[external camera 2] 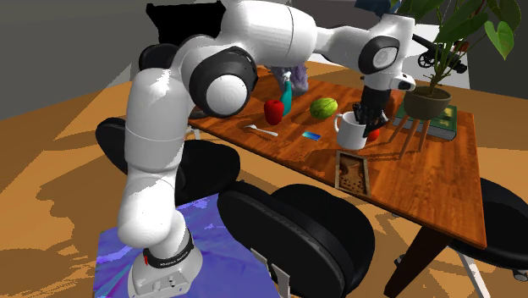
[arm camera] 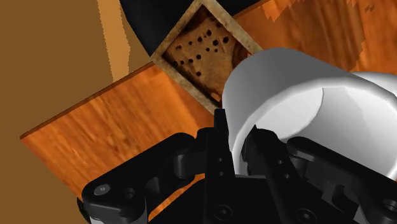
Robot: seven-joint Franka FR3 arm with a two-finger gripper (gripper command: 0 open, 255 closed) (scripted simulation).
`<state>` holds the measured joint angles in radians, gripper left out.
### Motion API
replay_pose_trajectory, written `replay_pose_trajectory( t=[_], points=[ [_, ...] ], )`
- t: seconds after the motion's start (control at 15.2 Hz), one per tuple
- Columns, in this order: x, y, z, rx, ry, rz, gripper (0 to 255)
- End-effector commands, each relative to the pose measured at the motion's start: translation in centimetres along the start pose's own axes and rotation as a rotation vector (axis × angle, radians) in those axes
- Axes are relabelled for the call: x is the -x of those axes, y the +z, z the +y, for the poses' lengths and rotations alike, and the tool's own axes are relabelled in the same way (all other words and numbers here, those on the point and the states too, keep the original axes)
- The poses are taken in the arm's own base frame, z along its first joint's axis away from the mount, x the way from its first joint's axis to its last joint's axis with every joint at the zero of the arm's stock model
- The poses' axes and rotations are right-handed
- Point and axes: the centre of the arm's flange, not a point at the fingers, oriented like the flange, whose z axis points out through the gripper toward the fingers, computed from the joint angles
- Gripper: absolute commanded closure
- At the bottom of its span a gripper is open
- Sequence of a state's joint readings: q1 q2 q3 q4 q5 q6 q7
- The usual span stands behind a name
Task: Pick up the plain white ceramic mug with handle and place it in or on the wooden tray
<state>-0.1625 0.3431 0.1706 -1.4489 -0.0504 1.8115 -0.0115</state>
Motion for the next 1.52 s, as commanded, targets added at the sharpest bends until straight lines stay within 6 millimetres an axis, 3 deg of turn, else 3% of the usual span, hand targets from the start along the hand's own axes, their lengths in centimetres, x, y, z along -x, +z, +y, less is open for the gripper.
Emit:
replay_pose_trajectory(
  t=[0.0, 1.19, 1.45],
  points=[
    [-0.6, 0.0, 2.1, 0.000, -0.001, 0.000, 255],
    [-0.4, 9.5, 2.1, 0.000, -0.001, 0.000, 255],
    [-0.4, 9.5, 2.1, 0.000, -0.001, 0.000, 255]
  ],
)
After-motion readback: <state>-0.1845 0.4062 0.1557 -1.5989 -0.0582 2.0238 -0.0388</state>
